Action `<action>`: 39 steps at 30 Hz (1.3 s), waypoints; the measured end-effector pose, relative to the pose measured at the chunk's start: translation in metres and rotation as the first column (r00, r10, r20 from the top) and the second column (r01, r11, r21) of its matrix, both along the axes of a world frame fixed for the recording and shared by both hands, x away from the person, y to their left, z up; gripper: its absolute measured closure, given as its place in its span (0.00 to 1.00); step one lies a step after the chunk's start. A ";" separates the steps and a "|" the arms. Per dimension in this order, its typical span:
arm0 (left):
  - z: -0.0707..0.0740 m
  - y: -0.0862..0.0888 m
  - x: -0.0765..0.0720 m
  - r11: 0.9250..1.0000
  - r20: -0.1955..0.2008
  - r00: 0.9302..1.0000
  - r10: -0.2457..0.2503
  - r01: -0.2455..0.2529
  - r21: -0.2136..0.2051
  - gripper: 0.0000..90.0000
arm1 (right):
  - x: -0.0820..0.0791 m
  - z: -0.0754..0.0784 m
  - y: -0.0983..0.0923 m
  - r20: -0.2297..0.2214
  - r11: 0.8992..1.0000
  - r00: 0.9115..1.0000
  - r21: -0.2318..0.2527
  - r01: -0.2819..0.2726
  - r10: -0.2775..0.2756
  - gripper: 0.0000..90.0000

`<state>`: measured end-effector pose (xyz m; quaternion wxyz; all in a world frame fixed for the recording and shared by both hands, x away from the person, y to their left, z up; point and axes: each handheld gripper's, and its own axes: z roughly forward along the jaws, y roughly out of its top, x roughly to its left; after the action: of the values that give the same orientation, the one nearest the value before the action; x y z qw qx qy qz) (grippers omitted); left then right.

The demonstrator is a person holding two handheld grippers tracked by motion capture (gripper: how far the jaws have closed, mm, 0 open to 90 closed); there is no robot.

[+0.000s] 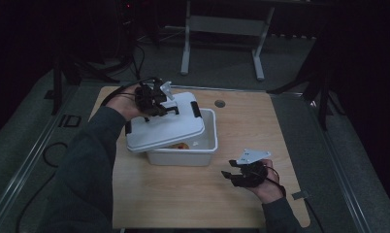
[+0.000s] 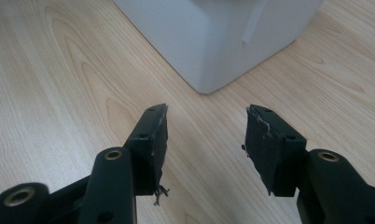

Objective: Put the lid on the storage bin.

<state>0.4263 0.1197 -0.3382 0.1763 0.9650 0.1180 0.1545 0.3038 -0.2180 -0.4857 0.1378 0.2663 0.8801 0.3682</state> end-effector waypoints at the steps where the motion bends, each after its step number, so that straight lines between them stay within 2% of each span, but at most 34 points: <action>1: -0.001 -0.001 0.000 1.000 0.000 1.000 -0.012 0.012 -0.001 0.94 | 0.000 0.000 0.000 -0.001 1.000 1.000 0.001 0.001 -0.001 0.54; 5: -0.001 -0.004 0.000 1.000 -0.005 1.000 -0.025 0.025 -0.011 0.94 | 0.000 -0.001 0.000 0.000 1.000 1.000 0.000 -0.001 0.001 0.54; 29: -0.006 -0.023 0.001 0.996 -0.005 0.997 -0.083 0.083 0.009 0.94 | 0.000 -0.002 -0.001 -0.006 1.000 1.000 0.000 0.001 -0.001 0.54; 39: -0.008 -0.030 0.002 0.995 -0.009 0.995 -0.101 0.101 -0.003 0.94 | 0.000 -0.002 -0.002 -0.009 1.000 1.000 0.002 0.003 -0.003 0.54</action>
<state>0.4282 0.0895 -0.3458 0.1844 0.9702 0.0701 0.1411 0.3042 -0.2203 -0.4876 0.1343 0.2696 0.8797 0.3679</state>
